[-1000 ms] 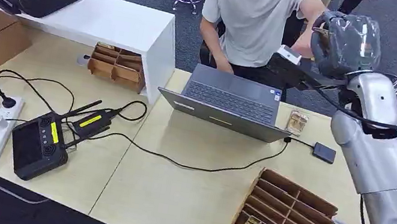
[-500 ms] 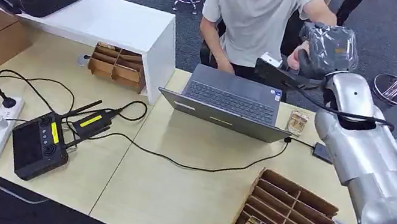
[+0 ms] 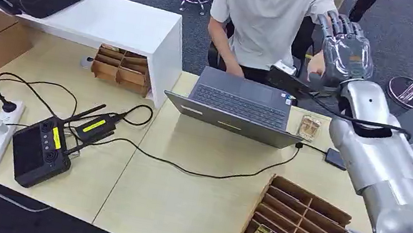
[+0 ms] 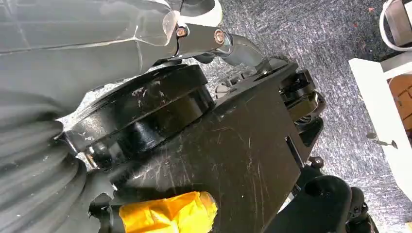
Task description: Pass the card to the sensor for recognition and then transmit it.
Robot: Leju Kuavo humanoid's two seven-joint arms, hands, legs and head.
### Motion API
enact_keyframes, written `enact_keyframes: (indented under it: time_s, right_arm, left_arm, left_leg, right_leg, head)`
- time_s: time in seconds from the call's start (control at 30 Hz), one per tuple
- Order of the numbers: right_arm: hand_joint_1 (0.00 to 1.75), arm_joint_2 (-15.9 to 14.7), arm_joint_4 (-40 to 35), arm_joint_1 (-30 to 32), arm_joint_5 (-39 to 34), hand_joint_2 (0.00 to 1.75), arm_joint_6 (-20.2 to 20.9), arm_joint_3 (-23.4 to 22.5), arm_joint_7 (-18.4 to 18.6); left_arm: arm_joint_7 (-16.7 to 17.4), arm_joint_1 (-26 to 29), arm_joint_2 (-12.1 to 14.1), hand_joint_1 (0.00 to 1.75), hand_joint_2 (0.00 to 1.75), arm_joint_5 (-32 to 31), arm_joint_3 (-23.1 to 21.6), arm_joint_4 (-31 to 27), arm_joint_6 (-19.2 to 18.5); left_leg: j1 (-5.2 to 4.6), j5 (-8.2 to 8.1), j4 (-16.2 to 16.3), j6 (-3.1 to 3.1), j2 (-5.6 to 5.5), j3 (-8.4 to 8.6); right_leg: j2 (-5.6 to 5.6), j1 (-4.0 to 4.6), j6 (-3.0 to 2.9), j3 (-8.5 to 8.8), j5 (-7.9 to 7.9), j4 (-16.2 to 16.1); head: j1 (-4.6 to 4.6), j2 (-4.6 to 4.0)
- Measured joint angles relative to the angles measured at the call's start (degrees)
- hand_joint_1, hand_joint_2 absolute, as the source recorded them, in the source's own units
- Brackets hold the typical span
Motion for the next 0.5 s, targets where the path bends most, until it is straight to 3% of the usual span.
enact_keyframes:
  time_s: [0.5]
  right_arm:
    - [0.00, -1.73, 1.14, 0.09, -0.11, 1.75, -0.33, -0.07, -0.20]
  left_arm:
    - [0.15, 0.00, 0.02, 0.00, 1.75, 0.44, 0.00, 0.00, 0.02]
  left_leg:
    - [-0.01, 0.00, 0.01, 0.00, 0.00, 0.00]
  right_leg:
    - [-0.01, 0.00, 0.00, -0.02, 0.00, -0.01]
  head:
    - [0.00, 0.00]
